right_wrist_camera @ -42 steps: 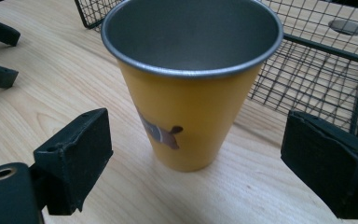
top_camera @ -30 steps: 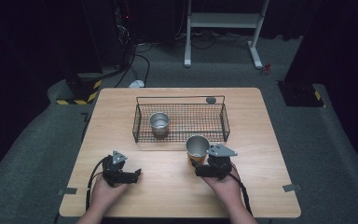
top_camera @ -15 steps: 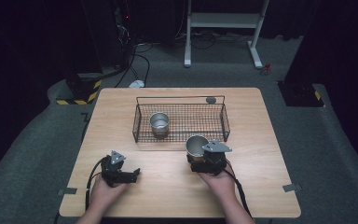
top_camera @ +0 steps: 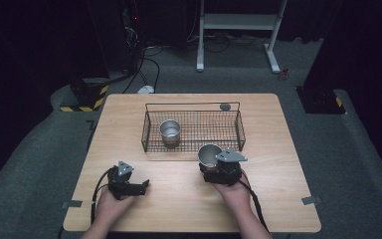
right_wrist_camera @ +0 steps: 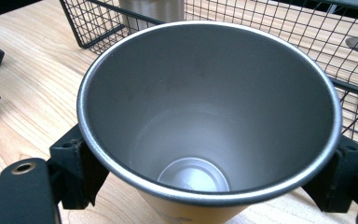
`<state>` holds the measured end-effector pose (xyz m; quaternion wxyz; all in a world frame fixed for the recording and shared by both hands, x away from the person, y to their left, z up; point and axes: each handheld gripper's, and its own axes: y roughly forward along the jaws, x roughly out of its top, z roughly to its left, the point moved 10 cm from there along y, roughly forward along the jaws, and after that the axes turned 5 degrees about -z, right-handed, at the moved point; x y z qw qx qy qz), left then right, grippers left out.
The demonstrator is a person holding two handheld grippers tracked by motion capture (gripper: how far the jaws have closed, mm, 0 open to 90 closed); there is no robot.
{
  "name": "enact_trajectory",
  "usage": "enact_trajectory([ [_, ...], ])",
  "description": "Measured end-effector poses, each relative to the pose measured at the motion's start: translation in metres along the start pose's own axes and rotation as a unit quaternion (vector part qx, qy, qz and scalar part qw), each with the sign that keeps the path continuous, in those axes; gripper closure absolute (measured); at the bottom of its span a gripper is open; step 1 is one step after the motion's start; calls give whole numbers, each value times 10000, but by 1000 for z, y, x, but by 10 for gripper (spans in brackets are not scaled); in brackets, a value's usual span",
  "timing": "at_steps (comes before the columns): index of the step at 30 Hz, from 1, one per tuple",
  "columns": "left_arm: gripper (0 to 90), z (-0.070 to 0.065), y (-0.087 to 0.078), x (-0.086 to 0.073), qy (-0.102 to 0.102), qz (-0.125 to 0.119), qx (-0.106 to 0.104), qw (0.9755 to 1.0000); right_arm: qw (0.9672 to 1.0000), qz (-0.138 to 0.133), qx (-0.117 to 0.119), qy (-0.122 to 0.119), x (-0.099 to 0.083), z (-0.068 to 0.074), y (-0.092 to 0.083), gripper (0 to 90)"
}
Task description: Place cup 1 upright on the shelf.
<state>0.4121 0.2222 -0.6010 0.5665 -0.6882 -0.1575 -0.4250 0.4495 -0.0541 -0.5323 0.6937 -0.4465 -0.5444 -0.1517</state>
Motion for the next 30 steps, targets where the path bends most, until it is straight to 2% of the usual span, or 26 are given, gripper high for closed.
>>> enact_trajectory([
  [14, 5, 1, -1, 0, 43, -10, 28, 10000, 9997, -168, -134, -94, 15, -5, -12, 150],
  [30, 6, 1, -1, -1, 46, -8, 34, 10000, 9991, -393, -171, -26, 36, -11, -24, 150],
])
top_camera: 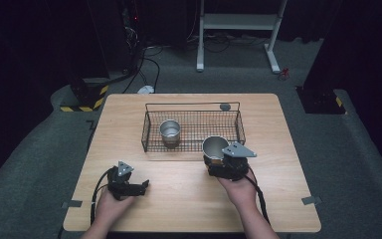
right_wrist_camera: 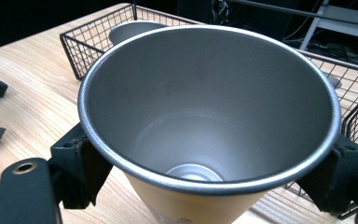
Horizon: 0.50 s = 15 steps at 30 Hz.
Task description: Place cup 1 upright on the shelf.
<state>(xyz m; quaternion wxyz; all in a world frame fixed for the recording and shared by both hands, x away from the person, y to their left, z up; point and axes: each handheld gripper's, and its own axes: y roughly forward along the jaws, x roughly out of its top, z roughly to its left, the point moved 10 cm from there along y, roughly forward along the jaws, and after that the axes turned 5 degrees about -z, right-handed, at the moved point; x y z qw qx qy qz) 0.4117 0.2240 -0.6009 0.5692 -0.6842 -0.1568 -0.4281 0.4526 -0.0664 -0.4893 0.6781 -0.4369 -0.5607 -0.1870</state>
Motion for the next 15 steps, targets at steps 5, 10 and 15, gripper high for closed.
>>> enact_trajectory([
  [5, 6, 0, 0, 0, 1, -1, 0, 10000, 10000, -56, -15, 1, 6, -3, -1, 151],
  [10, 6, 0, 0, 0, 3, 1, 1, 10000, 9999, -114, -47, 48, 11, -6, -4, 151],
  [15, 6, 0, 0, 0, 2, 1, 3, 10000, 9997, -198, -103, 46, 20, -11, -7, 151],
])
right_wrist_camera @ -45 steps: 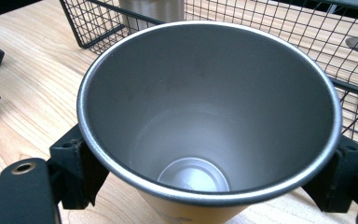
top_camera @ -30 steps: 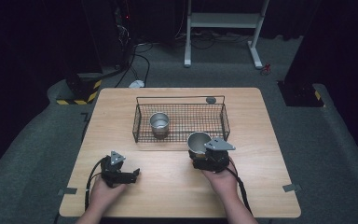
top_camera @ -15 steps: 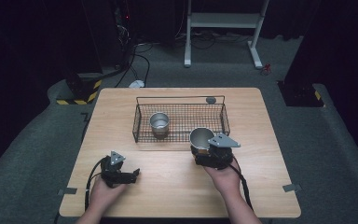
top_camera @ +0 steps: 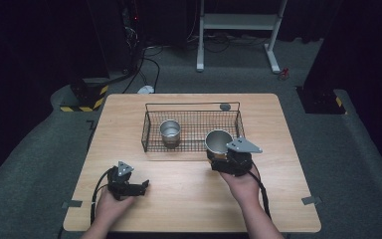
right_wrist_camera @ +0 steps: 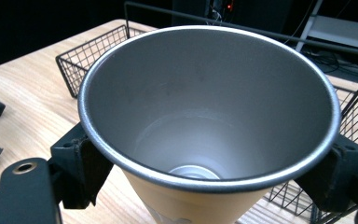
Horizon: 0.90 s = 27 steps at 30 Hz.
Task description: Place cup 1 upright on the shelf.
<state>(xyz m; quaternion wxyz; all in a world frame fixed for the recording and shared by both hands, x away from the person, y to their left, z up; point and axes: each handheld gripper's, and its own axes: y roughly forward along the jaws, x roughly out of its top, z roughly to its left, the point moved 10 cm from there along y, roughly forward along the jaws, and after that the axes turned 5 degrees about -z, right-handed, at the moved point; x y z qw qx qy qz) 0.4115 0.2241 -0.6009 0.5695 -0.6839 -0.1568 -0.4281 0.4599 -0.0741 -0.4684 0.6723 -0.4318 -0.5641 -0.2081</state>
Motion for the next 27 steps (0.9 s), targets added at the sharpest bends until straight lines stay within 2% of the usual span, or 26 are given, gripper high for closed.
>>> enact_trajectory([
  [12, 7, -1, 0, 0, -37, 0, -6, 10000, 9998, -161, -81, 16, 20, -8, -1, 152],
  [27, 7, -1, 0, 0, -37, 1, -8, 10000, 9996, -239, -147, 67, 40, -18, 12, 151],
])
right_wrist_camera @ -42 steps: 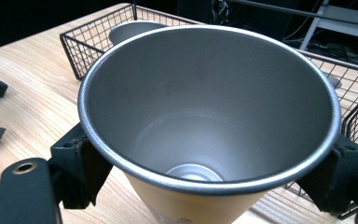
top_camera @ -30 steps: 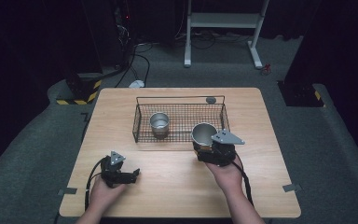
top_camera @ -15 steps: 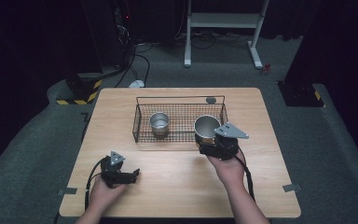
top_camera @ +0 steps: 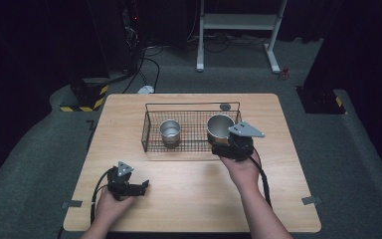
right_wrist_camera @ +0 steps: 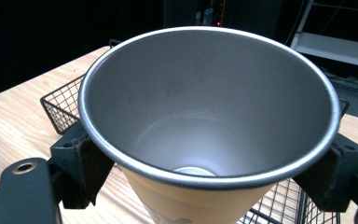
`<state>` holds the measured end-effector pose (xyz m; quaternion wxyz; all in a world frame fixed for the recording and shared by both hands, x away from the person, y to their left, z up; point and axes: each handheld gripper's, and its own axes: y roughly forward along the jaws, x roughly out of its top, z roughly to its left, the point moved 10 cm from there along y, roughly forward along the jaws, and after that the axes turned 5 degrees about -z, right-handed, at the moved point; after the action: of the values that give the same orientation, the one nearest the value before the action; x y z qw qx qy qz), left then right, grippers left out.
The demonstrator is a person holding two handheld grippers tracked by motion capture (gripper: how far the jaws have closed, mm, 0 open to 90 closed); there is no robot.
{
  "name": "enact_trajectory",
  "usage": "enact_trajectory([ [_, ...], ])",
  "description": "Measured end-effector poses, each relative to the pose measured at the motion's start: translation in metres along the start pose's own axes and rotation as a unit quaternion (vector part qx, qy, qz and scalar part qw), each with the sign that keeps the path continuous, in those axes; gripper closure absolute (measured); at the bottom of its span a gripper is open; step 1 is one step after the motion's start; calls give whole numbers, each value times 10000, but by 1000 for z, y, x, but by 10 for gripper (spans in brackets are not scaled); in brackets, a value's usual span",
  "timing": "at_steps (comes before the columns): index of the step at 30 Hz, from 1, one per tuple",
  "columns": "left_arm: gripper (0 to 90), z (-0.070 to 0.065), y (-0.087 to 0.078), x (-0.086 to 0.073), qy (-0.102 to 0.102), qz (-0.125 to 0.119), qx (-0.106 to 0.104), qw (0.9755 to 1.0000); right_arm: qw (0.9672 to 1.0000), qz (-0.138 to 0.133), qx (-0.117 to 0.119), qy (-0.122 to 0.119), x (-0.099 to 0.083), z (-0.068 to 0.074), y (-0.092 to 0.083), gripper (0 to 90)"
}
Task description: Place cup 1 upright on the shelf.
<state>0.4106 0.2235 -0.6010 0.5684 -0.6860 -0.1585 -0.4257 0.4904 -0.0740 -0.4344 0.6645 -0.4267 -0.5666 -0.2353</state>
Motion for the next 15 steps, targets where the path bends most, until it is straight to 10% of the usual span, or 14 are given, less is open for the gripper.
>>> enact_trajectory([
  [15, 6, 0, 0, 0, 2, -1, -8, 10000, 9999, 54, -139, 65, 10, -13, 17, 152],
])
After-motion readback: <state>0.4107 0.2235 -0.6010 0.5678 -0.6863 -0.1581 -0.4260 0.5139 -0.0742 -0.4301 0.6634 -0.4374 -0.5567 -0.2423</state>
